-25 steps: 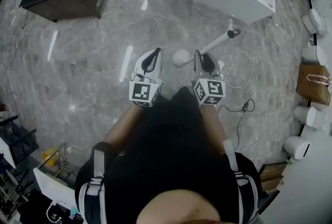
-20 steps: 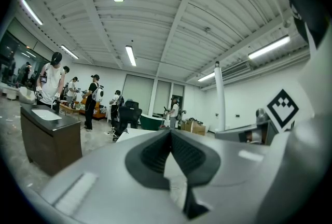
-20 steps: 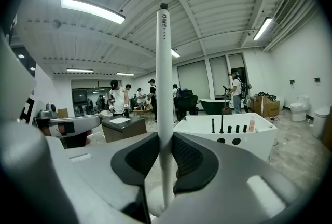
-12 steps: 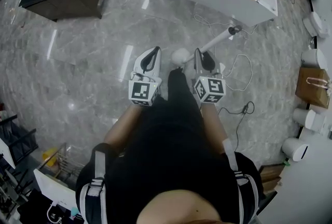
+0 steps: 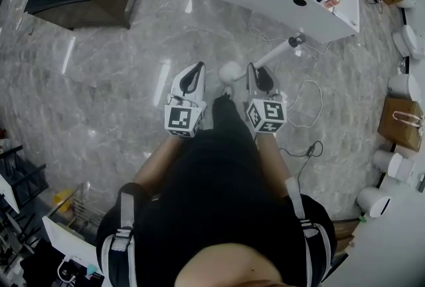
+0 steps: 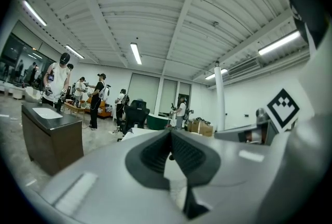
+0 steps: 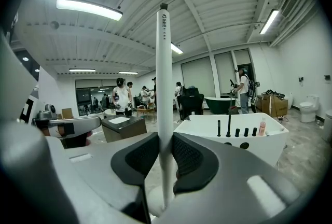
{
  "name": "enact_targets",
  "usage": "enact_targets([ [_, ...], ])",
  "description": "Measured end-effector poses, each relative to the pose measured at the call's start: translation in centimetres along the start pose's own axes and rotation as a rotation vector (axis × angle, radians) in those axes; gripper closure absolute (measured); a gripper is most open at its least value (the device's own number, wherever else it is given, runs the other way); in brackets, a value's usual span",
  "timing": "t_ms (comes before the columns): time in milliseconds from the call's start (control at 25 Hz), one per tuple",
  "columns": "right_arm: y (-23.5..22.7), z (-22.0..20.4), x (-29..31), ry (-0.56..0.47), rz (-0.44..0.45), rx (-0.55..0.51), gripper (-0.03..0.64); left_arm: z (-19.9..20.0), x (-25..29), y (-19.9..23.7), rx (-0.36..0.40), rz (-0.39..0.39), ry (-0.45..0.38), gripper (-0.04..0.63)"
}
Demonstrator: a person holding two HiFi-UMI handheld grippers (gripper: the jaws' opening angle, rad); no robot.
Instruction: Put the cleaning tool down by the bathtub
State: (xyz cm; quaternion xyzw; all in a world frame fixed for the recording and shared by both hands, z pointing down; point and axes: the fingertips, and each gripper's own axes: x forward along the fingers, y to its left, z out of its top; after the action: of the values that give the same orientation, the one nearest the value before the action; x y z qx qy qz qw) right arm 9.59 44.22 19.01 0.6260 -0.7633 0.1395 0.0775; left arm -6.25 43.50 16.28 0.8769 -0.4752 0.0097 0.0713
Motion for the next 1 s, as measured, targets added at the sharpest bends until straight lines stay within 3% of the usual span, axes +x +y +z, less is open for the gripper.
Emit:
enact_targets([
  [560, -8.6, 2.7, 9.1, 0.033, 0.074, -0.028, 0.532, 1.1, 13.4, -1.0, 0.004, 0.061, 0.01, 0.586],
  [1000, -11.7, 3.5, 13.9, 0.041, 0.165, -0.04, 0.532, 0.8, 17.4, 0.1, -0.002, 0.184, 0.014, 0.586],
])
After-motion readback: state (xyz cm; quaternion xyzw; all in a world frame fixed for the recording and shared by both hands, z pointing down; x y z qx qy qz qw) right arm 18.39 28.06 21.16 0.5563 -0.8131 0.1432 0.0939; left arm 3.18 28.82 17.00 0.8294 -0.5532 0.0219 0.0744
